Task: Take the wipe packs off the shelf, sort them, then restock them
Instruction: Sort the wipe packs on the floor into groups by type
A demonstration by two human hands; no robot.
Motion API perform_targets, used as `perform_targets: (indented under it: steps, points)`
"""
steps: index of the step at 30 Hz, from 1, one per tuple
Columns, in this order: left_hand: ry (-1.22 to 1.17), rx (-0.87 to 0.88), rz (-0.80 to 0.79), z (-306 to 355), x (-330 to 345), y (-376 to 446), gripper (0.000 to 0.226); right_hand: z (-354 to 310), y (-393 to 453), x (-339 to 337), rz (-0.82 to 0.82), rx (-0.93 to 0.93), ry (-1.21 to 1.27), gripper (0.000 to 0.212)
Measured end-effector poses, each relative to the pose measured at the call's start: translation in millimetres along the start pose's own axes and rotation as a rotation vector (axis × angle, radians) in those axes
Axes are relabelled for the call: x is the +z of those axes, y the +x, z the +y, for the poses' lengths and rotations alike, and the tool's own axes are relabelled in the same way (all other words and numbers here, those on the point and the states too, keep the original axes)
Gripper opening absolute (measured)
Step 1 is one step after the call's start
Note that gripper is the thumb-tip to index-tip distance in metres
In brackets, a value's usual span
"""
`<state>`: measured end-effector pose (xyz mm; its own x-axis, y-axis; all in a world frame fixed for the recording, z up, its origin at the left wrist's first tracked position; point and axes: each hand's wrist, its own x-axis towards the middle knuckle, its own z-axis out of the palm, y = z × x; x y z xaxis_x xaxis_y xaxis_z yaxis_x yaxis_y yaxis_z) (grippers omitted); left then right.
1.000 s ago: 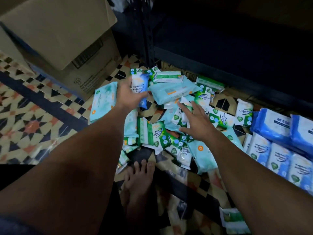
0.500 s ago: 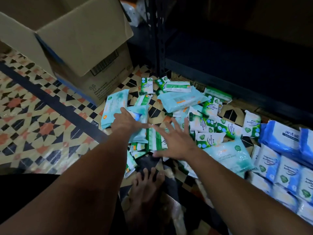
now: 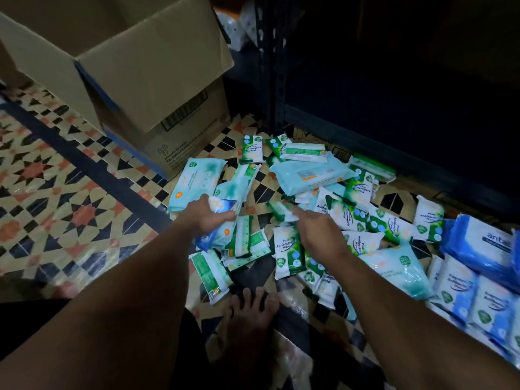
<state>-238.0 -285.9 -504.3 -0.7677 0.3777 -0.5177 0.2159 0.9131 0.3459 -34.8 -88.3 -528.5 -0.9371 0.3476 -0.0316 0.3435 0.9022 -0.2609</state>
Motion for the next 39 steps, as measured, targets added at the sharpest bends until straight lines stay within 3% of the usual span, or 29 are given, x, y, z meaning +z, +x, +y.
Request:
perform_targets:
  steps: [4, 10, 12, 15, 18, 21, 25, 28, 32, 33, 36, 39]
  points:
    - [-0.08, -0.011, 0.007, -8.2, -0.2, 0.2, 0.095, 8.0, 9.8, -4.8, 0.171, 0.21, 0.306, 0.042]
    - [-0.106, 0.021, 0.032, -8.4, -1.8, -4.4, 0.088, 14.0, 0.7, -18.3, 0.151, 0.158, 0.384, 0.04]
    - [-0.044, 0.068, 0.052, 2.0, 7.6, -10.4, 0.087, 16.4, -1.9, -23.9, 0.011, 0.078, 0.344, 0.041]
    - [-0.005, 0.161, 0.143, 19.3, 27.8, -17.3, 0.083, 16.1, -7.5, -25.2, -0.244, -0.071, 0.074, 0.055]
    - [0.026, 0.237, 0.278, 37.4, 37.4, -17.0, 0.079, 16.4, -14.7, -17.5, -0.226, -0.11, -0.15, 0.067]
    - [0.023, 0.325, 0.343, 62.6, 38.7, -8.7, 0.073, 20.8, -17.8, -22.0, -0.259, -0.017, -0.331, 0.063]
    - [-0.047, 0.368, 0.331, 105.5, 37.7, 4.3, 0.07, 21.0, -22.1, -25.9, -0.229, 0.089, -0.345, 0.059]
    - [0.058, 0.461, 0.32, 136.0, 45.4, 15.3, 0.062, 33.6, -21.0, -8.5, -0.142, 0.097, -0.304, 0.061]
    - [0.334, 0.487, 0.142, 170.0, 61.8, 29.9, 0.103, 44.5, -15.7, 8.4, -0.121, 0.135, -0.237, 0.067]
    - [0.427, 0.479, 0.107, 175.3, 66.0, 32.7, 0.104, 47.5, -15.1, 12.3, -0.158, 0.152, -0.223, 0.072]
    - [0.565, 0.495, 0.12, 181.8, 72.0, 41.7, 0.073, 54.4, -13.8, 20.0, -0.257, 0.195, -0.215, 0.089]
    - [0.567, 0.603, 0.164, 176.2, 63.1, 49.9, 0.047, 50.7, -10.8, 9.3, -0.286, 0.172, -0.201, 0.085]
